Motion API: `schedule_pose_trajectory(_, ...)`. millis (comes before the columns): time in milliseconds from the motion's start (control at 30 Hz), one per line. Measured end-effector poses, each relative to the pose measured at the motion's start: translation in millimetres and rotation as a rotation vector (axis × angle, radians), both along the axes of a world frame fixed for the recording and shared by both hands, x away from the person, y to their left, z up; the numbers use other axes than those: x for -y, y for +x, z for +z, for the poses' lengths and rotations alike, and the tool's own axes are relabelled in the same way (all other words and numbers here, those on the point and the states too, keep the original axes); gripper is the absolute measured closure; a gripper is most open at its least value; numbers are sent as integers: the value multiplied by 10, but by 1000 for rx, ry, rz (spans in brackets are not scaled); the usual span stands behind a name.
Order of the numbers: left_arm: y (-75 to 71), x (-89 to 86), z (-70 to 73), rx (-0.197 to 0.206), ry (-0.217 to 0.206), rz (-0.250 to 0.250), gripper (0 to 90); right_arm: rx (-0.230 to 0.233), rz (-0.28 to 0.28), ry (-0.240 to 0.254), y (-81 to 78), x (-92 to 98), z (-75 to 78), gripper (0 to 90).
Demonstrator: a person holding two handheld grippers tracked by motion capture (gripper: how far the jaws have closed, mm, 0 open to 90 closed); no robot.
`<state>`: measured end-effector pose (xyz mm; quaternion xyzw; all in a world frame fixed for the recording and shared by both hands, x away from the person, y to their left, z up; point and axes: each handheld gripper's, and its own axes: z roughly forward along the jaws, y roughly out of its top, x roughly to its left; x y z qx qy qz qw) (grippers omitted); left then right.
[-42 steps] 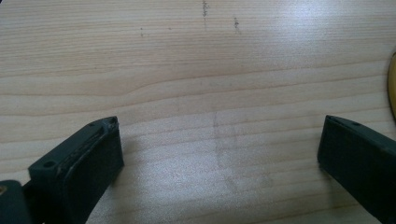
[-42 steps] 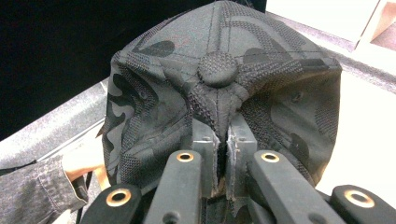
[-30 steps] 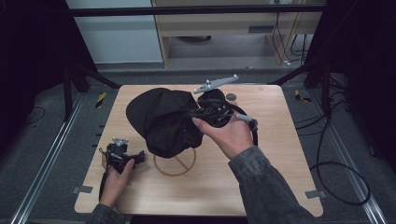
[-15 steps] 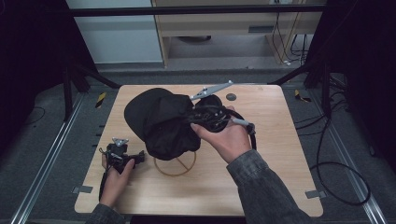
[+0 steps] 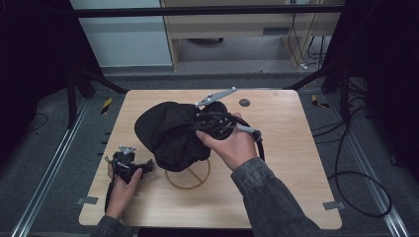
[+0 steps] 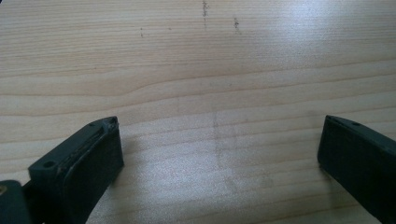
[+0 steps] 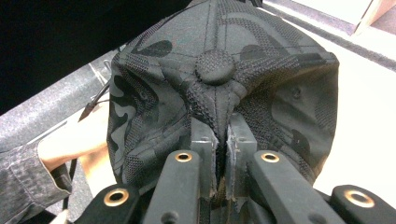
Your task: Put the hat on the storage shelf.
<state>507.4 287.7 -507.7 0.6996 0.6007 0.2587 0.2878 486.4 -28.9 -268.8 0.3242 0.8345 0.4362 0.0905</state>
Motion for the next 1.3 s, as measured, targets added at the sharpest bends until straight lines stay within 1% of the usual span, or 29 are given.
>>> schedule_pose_trajectory(133, 0, 0, 0, 0, 0, 0, 0, 4, -3, 0, 17, -18, 31, 838)
schedule_pose_trajectory(233, 0, 0, 1, 0, 0, 0, 0, 7, -4, -13, 22, -35, 47, 835)
schedule_pose_trajectory(500, 0, 0, 1, -1, 0, 0, 0, 14, -7, -12, 27, -23, 33, 821)
schedule_pose_trajectory(733, 0, 0, 1, 0, -1, 0, 0, 16, -8, -7, 29, -17, 41, 776)
schedule_pose_trajectory(1000, 1, -1, 0, 0, 0, -1, 0, 14, -19, -8, 22, 5, 59, 702)
schedule_pose_trajectory(1300, 1, 1, 0, 1, -1, 0, 0, 17, -9, -9, -10, 9, 74, 681)
